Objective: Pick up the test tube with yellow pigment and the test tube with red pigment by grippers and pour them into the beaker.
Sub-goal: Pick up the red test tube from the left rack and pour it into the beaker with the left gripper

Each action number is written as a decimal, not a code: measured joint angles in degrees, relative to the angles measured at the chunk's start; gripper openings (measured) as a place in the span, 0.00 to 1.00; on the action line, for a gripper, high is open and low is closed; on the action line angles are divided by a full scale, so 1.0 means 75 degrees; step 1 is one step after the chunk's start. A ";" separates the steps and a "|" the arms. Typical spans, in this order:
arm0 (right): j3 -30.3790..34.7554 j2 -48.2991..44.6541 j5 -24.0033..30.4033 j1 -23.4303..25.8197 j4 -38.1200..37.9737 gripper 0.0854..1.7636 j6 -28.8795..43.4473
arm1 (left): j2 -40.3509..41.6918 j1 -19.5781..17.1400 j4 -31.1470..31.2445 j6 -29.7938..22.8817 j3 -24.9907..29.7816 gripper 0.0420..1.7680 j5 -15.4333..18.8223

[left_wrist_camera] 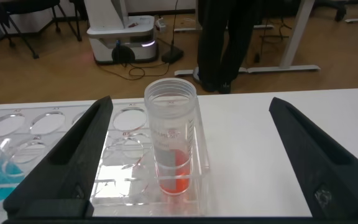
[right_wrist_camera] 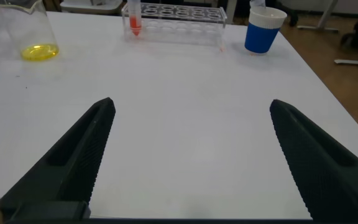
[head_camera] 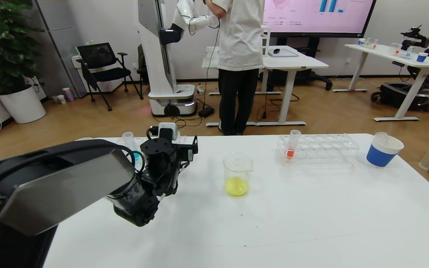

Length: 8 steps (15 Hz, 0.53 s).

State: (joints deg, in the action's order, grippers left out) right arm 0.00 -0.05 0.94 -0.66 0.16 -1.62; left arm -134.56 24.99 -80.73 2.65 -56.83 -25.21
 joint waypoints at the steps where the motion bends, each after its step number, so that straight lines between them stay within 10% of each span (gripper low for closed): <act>1: 0.0000 0.0000 0.0000 0.0000 0.0000 0.98 -0.0003 | -0.0158 -0.0041 0.0120 0.0000 -0.0294 0.99 0.0024; 8: 0.0000 0.0000 0.0000 0.0000 0.0000 0.98 -0.0003 | -0.0626 -0.0164 0.0650 -0.0002 -0.1401 0.99 0.0033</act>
State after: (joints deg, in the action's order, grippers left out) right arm 0.00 -0.05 0.94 -0.66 0.16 -1.65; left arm -139.25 23.76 -75.85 2.63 -67.34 -24.97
